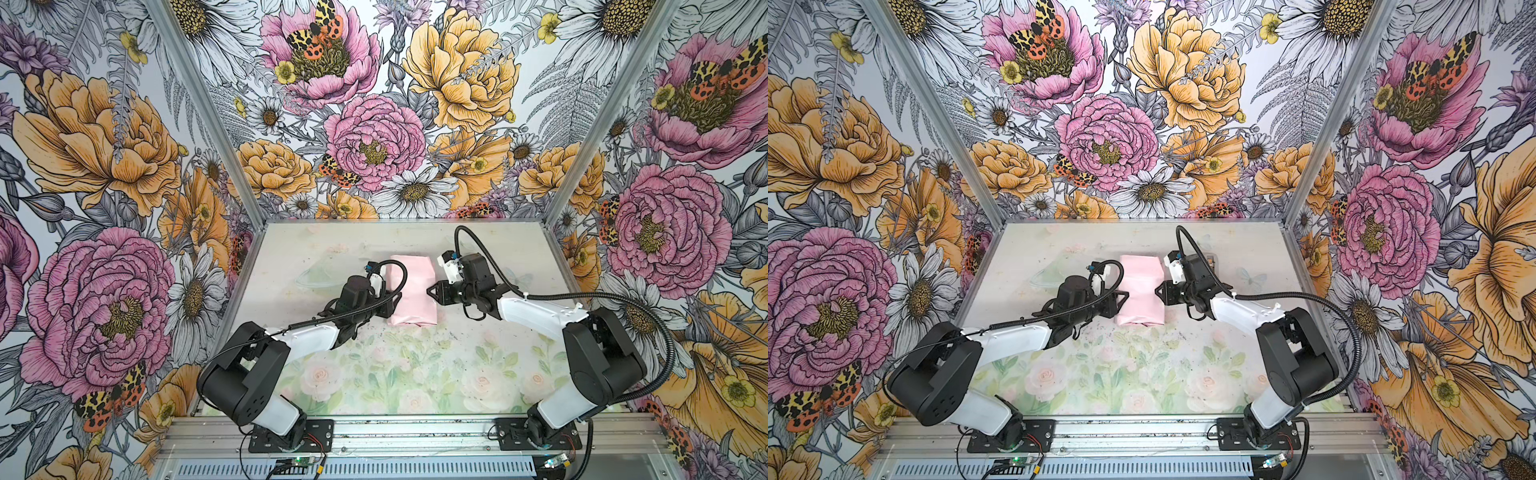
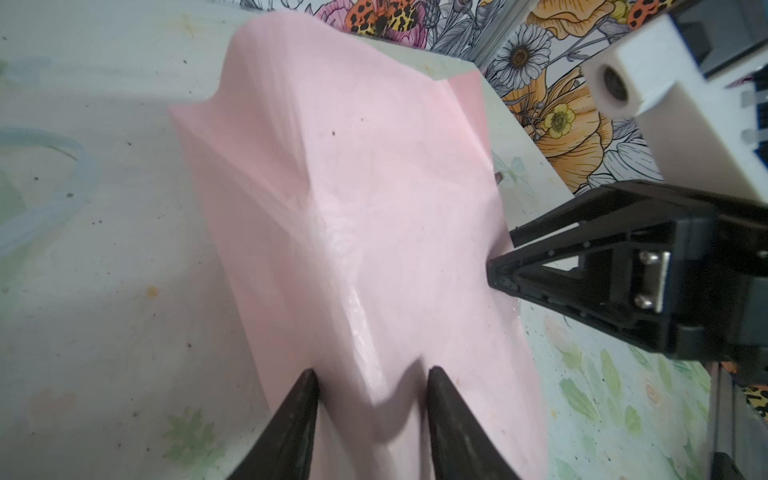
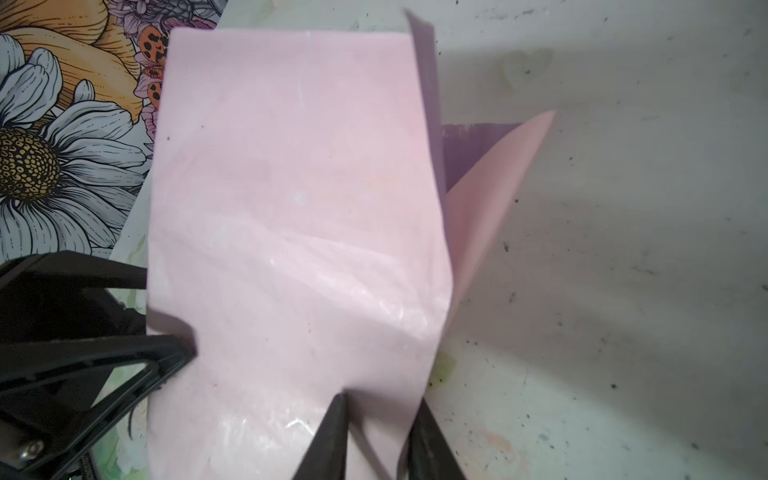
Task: Wrap the gift box in paper
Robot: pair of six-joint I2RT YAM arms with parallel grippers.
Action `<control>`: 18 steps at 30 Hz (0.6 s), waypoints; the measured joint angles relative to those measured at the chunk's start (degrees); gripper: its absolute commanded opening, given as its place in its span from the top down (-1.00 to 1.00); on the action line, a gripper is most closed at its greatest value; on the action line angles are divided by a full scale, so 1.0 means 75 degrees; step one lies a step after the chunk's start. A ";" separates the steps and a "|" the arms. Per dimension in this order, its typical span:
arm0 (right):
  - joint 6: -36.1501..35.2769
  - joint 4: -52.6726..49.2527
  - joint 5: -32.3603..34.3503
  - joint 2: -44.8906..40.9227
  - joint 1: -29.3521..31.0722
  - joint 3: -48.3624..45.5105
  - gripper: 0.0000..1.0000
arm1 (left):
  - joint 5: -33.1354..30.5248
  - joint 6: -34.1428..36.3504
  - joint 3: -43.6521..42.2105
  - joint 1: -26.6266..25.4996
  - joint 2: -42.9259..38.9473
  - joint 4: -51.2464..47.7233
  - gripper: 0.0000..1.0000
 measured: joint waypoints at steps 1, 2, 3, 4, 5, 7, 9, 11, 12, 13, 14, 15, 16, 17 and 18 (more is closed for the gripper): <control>-0.0058 0.0152 0.0052 -0.0114 -0.0003 -0.0149 0.53 | -0.0017 0.0096 -0.0029 -0.0026 0.0000 0.0149 0.12; -0.0108 0.0303 0.0087 -0.0213 0.0000 -0.0294 0.53 | -0.0050 0.0178 -0.0073 -0.0050 0.0000 0.0274 0.12; -0.0140 0.0504 0.0122 -0.0350 0.0000 -0.0501 0.53 | -0.0119 0.0297 -0.0143 -0.0105 0.0000 0.0455 0.11; -0.0184 0.0682 0.0143 -0.0501 0.0000 -0.0717 0.54 | -0.0175 0.0408 -0.0230 -0.0172 0.0000 0.0635 0.11; -0.0195 0.0848 0.0152 -0.0638 0.0000 -0.0921 0.54 | -0.0245 0.0504 -0.0323 -0.0248 0.0000 0.0796 0.11; -0.0254 0.1262 0.0201 -0.0953 0.0006 -0.1411 0.56 | -0.0353 0.0682 -0.0580 -0.0414 0.0000 0.1160 0.11; -0.0274 0.1612 0.0198 -0.1207 0.0035 -0.1801 0.57 | -0.0452 0.0804 -0.0871 -0.0548 0.0000 0.1495 0.10; -0.0303 0.1906 0.0204 -0.1434 0.0111 -0.2130 0.59 | -0.0574 0.0877 -0.1163 -0.0664 0.0000 0.1836 0.10; -0.0309 0.2081 0.0242 -0.1585 0.0169 -0.2326 0.60 | -0.0679 0.0947 -0.1349 -0.0746 -0.0003 0.2049 0.10; -0.0323 0.2212 0.0291 -0.1763 0.0242 -0.2530 0.61 | -0.0781 0.1005 -0.1524 -0.0845 -0.0012 0.2256 0.09; -0.0326 0.2299 0.0335 -0.1909 0.0294 -0.2690 0.62 | -0.0886 0.1087 -0.1670 -0.0950 -0.0038 0.2463 0.09; -0.0326 0.2404 0.0391 -0.2101 0.0358 -0.2894 0.62 | -0.1014 0.1183 -0.1818 -0.1072 -0.0090 0.2634 0.09; -0.0326 0.2509 0.0463 -0.2308 0.0431 -0.3104 0.62 | -0.1142 0.1282 -0.1964 -0.1198 -0.0128 0.2824 0.08; -0.0326 0.2573 0.0519 -0.2500 0.0510 -0.3299 0.61 | -0.1239 0.1355 -0.2092 -0.1309 -0.0149 0.2990 0.07; -0.0326 0.2614 0.0574 -0.2710 0.0597 -0.3494 0.62 | -0.1343 0.1428 -0.2218 -0.1431 -0.0160 0.3162 0.05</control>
